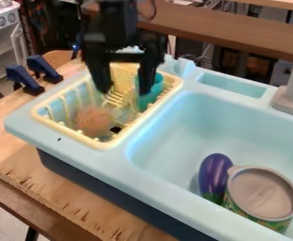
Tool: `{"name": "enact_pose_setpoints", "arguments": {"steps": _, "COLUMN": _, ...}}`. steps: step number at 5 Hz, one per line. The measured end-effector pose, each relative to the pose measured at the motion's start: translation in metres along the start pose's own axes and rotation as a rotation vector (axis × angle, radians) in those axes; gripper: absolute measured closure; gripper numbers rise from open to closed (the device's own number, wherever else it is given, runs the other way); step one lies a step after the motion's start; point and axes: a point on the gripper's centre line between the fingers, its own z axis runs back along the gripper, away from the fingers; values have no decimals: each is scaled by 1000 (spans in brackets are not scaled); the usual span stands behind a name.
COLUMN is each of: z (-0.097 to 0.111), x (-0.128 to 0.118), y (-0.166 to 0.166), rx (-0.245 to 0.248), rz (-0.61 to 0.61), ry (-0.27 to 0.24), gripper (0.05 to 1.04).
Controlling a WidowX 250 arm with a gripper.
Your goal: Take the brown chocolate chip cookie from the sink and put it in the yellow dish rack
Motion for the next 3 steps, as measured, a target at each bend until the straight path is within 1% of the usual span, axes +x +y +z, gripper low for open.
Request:
{"name": "enact_pose_setpoints", "arguments": {"steps": 1, "z": 19, "x": -2, "y": -12, "rx": 17, "rz": -43, "ry": 2, "gripper": 81}}
{"name": "enact_pose_setpoints", "arguments": {"steps": 2, "z": 30, "x": -10, "y": -26, "rx": 33, "rz": -96, "ry": 34, "gripper": 81}}
{"name": "enact_pose_setpoints", "arguments": {"steps": 3, "z": 39, "x": -23, "y": -53, "rx": 34, "rz": -232, "ry": 63, "gripper": 81}}
